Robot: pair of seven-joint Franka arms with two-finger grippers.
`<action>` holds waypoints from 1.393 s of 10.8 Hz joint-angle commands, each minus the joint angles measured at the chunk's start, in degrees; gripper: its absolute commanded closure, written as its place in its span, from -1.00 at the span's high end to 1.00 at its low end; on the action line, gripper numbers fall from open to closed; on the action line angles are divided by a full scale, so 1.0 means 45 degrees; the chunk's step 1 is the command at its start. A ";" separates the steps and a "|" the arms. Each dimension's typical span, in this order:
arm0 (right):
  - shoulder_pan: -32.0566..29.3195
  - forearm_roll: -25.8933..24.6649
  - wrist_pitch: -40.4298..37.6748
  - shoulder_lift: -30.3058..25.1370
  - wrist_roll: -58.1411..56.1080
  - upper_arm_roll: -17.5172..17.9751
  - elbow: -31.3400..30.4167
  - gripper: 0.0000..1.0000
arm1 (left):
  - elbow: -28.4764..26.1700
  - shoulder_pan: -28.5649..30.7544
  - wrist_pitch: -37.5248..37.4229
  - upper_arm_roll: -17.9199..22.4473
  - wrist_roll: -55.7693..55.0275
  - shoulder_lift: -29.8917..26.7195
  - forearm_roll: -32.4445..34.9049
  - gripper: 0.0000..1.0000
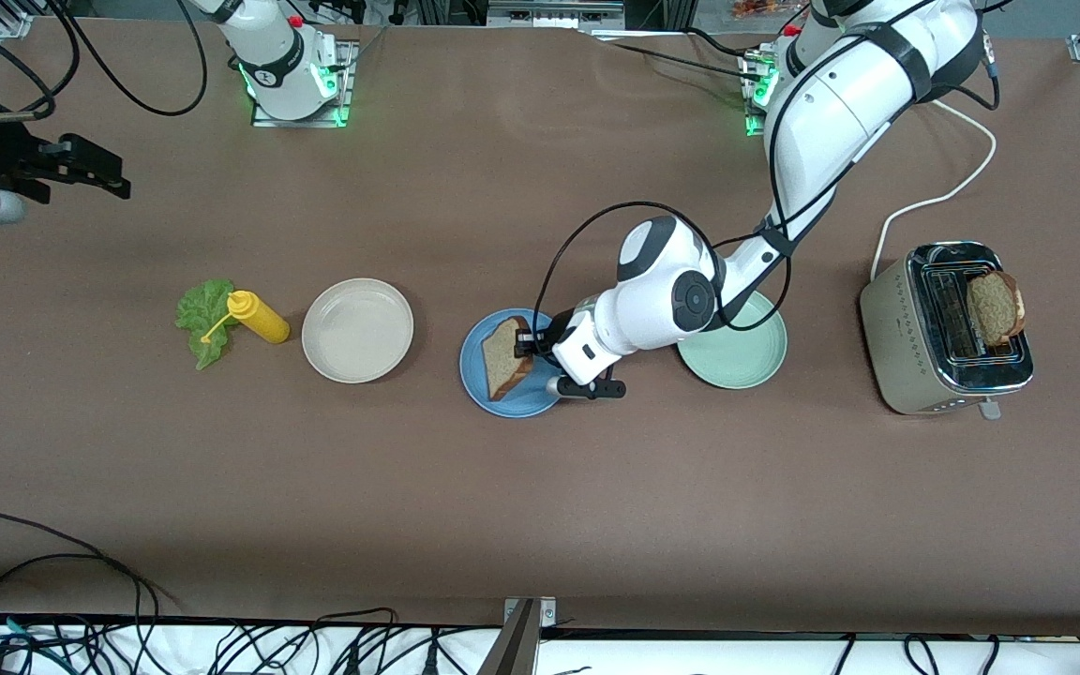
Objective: Make sandwich in blue plate with both arms
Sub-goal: 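Carry the bread slice over the blue plate with the left gripper, then lower the bread onto the blue plate and open the left gripper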
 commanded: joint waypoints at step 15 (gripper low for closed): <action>-0.0180 -0.0996 0.2534 0.1091 0.0569 -0.0134 0.0390 1.00 | -0.0562 0.0909 -0.7207 0.2477 0.1673 -0.5316 -0.0102 1.00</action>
